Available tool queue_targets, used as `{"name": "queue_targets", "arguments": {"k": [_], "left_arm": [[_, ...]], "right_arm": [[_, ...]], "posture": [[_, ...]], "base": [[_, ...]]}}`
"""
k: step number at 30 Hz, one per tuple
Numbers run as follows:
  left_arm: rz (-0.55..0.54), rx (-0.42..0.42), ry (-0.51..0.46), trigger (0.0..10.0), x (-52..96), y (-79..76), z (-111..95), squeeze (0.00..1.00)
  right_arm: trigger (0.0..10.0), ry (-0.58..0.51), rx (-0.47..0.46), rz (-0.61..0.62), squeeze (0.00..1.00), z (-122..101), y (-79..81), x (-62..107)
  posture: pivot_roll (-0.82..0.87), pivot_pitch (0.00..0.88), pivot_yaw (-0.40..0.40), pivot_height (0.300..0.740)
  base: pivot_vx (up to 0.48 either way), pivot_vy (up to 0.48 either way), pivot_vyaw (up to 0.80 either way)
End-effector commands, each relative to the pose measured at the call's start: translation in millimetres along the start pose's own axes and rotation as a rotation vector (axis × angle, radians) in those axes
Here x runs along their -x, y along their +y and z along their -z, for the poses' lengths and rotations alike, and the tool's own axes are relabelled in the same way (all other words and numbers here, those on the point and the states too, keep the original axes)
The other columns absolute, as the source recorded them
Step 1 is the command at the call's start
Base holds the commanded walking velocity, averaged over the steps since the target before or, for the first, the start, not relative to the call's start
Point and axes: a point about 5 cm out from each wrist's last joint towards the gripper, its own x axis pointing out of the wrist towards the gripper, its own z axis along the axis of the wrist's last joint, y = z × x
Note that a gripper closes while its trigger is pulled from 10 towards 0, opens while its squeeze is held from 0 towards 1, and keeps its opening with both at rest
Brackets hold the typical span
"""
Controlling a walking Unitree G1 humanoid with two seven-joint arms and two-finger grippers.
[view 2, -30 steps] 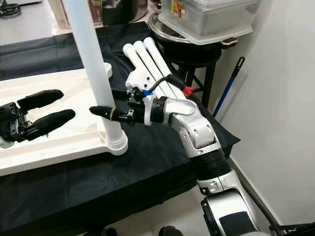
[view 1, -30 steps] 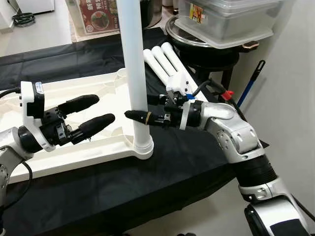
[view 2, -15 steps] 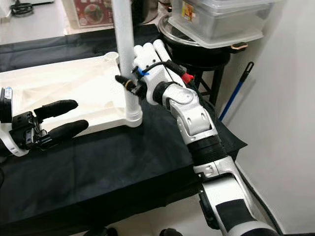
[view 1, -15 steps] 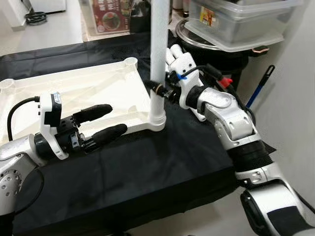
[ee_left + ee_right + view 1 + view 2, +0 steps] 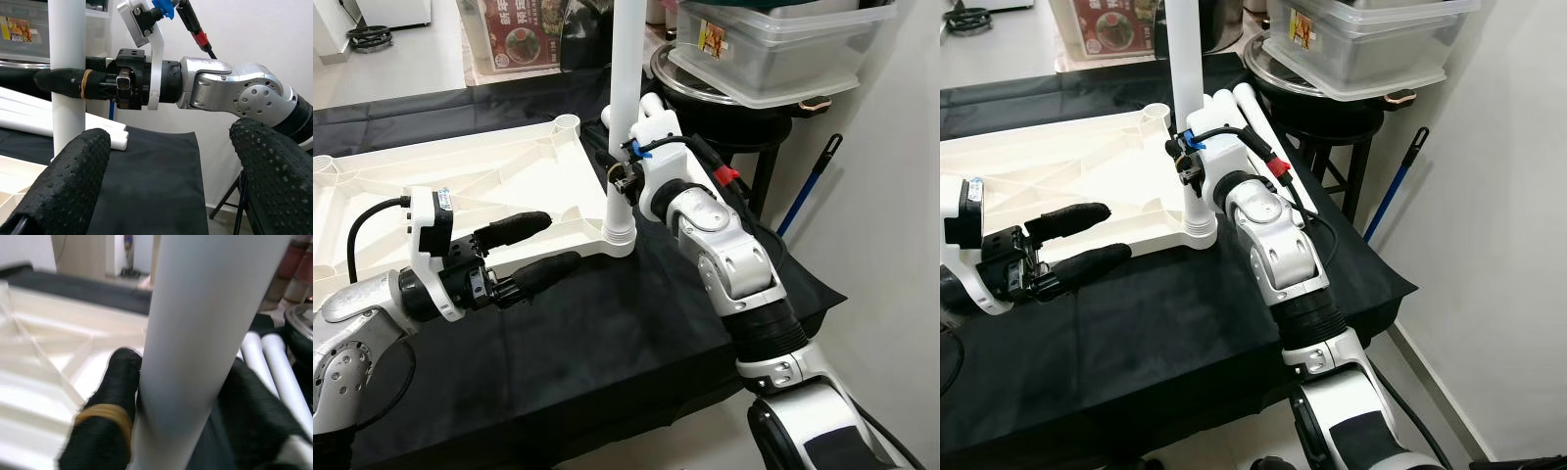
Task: Building children table
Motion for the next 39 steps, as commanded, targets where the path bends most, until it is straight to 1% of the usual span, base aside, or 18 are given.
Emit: {"name": "queue_targets", "arguments": {"k": [1,4,6,9,11,14,15,16,17,18,19,26,30,34,35,36,37,39], "left_arm": [[0.01,-0.002,-0.004,10.0,-1.1,-2.5,1,0.0],[0.02,0.002,-0.004,10.0,-1.9,-2.8,1,0.0],[0.022,0.001,-0.002,10.0,-1.8,-2.7,0,0.0],[0.024,0.002,-0.003,10.0,-1.8,-2.7,0,0.0],[0.026,0.003,-0.001,10.0,-1.7,-2.7,0,0.0],[0.031,0.004,0.001,10.0,-2.4,-3.3,-1,0.0],[0.031,0.004,0.001,10.0,-2.4,-3.3,-1,0.0],[0.045,0.007,0.002,10.0,-4.2,-4.6,-1,0.0],[0.045,0.007,0.002,10.0,-4.2,-4.6,-1,0.0],[0.05,0.007,0.002,10.0,-4.9,-5.2,-1,0.0],[0.056,0.005,0.001,10.0,-5.4,-5.6,-2,0.0],[0.07,-0.006,0.0,10.0,-6.1,-5.9,-6,0.0],[0.085,-0.023,0.001,10.0,-6.9,-7.3,-11,0.0],[0.089,-0.024,0.002,10.0,-7.8,-8.4,-11,0.0],[0.1,-0.023,0.001,10.0,-9.6,-11.0,-12,0.0],[0.1,-0.023,0.001,10.0,-9.6,-11.0,-12,0.0],[0.104,-0.024,0.002,10.0,-10.0,-11.9,-12,0.0],[0.108,-0.024,0.003,10.0,-10.1,-12.4,-13,0.0]], "right_arm": [[10.0,0.045,0.006,-0.027,1.0,11,0.7,3.3],[10.0,-0.003,-0.062,-0.079,1.0,6,-14.7,10.9],[10.0,-0.029,-0.048,-0.148,1.0,3,-21.1,16.4],[10.0,-0.048,-0.064,-0.162,1.0,1,-27.2,19.8],[10.0,-0.076,-0.068,-0.199,1.0,-3,-37.5,27.6],[10.0,-0.118,-0.063,-0.309,1.0,-6,-42.5,36.1],[10.0,-0.118,-0.063,-0.309,1.0,-6,-42.5,36.1],[10.0,-0.134,-0.052,-0.378,1.0,-6,-51.5,39.6],[10.0,-0.134,-0.052,-0.378,1.0,-6,-51.5,39.6],[10.0,-0.137,-0.054,-0.402,0.74,-6,-54.2,39.4],[10.0,-0.143,-0.038,-0.405,0.0,-8,-58.4,35.8],[10.0,-0.18,-0.043,-0.456,0.0,-16,-64.0,24.6],[10.0,-0.193,-0.04,-0.504,0.0,-25,-62.2,4.7],[10.0,-0.196,-0.044,-0.515,0.0,-26,-62.4,2.4],[4.7,-0.201,-0.045,-0.543,0.0,-28,-63.1,0.0],[4.7,-0.201,-0.045,-0.543,0.0,-28,-63.1,0.0],[0.2,-0.202,-0.045,-0.55,0.0,-29,-64.2,-0.5],[0.0,-0.199,-0.033,-0.557,0.0,-30,-67.8,-0.9]], "posture": [[-0.02,0.127,-0.062,0.74],[-0.02,0.132,-0.054,0.74],[-0.02,0.136,-0.051,0.74],[-0.02,0.138,-0.049,0.74],[-0.02,0.141,-0.046,0.74],[-0.02,0.146,-0.042,0.74],[-0.02,0.146,-0.042,0.74],[-0.02,0.147,-0.039,0.74],[-0.02,0.147,-0.039,0.74],[-0.02,0.147,-0.041,0.74],[-0.02,0.149,-0.039,0.74],[-0.01,0.151,-0.038,0.74],[0.0,0.158,-0.038,0.74],[0.0,0.16,-0.039,0.74],[0.01,0.165,-0.04,0.74],[0.01,0.165,-0.04,0.74],[0.01,0.166,-0.04,0.74],[0.0,0.169,-0.038,0.74]], "base": [[0.0,0.0,0.0],[0.0,0.0,0.0],[0.0,0.0,0.0],[0.0,0.0,0.0],[0.0,0.0,0.0],[0.0,0.0,0.0],[0.0,0.0,0.0],[0.0,0.0,0.0],[0.0,0.0,0.0],[0.0,0.0,0.0],[0.0,0.0,0.0],[0.0,0.0,0.0],[0.0,0.0,0.0],[0.0,0.0,0.0],[0.0,0.0,0.0],[0.0,0.0,0.0],[0.0,0.0,0.0],[0.0,0.0,0.0]]}}
